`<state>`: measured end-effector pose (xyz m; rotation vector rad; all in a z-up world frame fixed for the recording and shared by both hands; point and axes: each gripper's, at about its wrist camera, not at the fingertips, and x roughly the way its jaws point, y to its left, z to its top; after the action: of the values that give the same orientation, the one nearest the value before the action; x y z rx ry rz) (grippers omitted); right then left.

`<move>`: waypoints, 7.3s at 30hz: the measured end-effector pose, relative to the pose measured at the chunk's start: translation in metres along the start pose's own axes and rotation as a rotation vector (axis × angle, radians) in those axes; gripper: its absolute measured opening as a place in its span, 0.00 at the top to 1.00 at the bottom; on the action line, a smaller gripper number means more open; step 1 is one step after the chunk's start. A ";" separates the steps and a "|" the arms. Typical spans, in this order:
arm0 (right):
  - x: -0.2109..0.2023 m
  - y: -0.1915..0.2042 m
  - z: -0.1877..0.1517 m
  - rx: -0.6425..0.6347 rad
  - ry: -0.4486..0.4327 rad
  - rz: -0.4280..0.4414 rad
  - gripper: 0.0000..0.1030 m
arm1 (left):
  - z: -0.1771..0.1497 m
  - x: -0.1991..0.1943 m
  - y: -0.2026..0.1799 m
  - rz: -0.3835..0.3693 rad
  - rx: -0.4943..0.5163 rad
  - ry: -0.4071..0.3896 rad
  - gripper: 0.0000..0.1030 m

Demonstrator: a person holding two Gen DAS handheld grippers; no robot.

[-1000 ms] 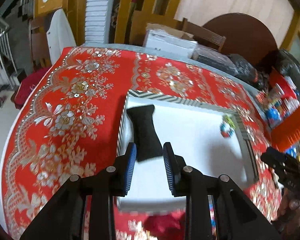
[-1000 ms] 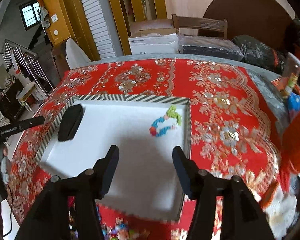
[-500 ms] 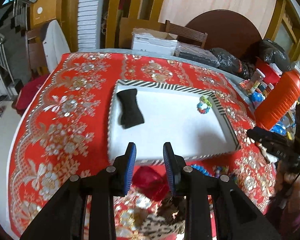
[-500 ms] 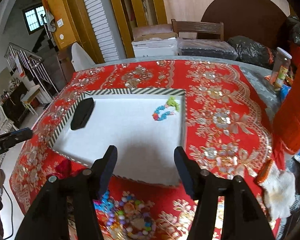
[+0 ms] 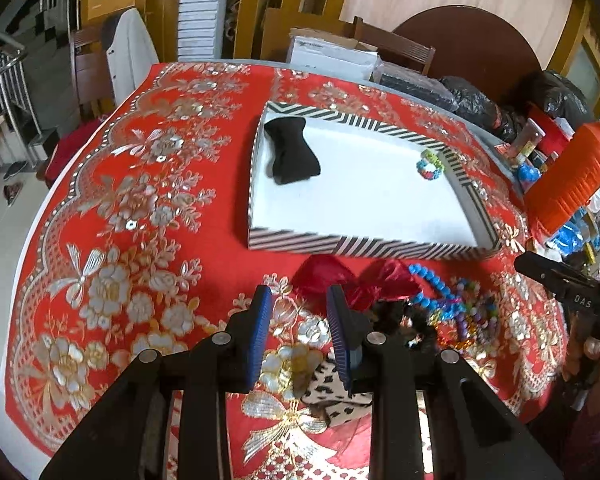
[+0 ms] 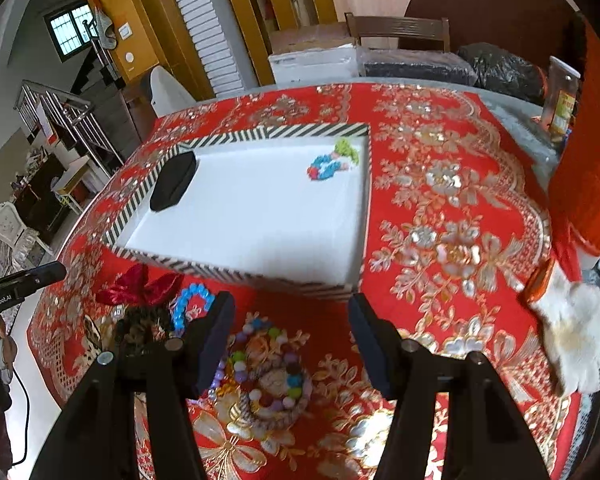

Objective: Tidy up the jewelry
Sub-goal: 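Move both open grippers back over the jewelry pile, then grasp the red satin bow with the left gripper while the right grasps the blue bead bracelet, then lower the red bow into the tray with the left gripper while the right releases the blue bracelet there, then move both open grippers back to the jewelry pile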

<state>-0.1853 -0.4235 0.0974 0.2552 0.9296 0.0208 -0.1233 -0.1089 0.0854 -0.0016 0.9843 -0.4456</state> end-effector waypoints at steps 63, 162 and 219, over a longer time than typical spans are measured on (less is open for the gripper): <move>0.079 0.058 -0.005 -0.180 0.191 0.108 0.51 | 0.020 0.077 -0.045 -0.284 0.464 0.186 0.65; 0.108 -0.025 0.107 -0.087 0.020 -0.140 0.57 | 0.086 0.119 -0.004 0.035 -0.017 0.011 0.75; 0.016 0.034 -0.008 -0.166 0.051 0.078 0.44 | -0.019 0.008 -0.033 -0.125 0.117 0.077 0.75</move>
<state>-0.1793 -0.3865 0.0882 0.1373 0.9629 0.1758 -0.1469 -0.1380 0.0754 0.0600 1.0361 -0.6213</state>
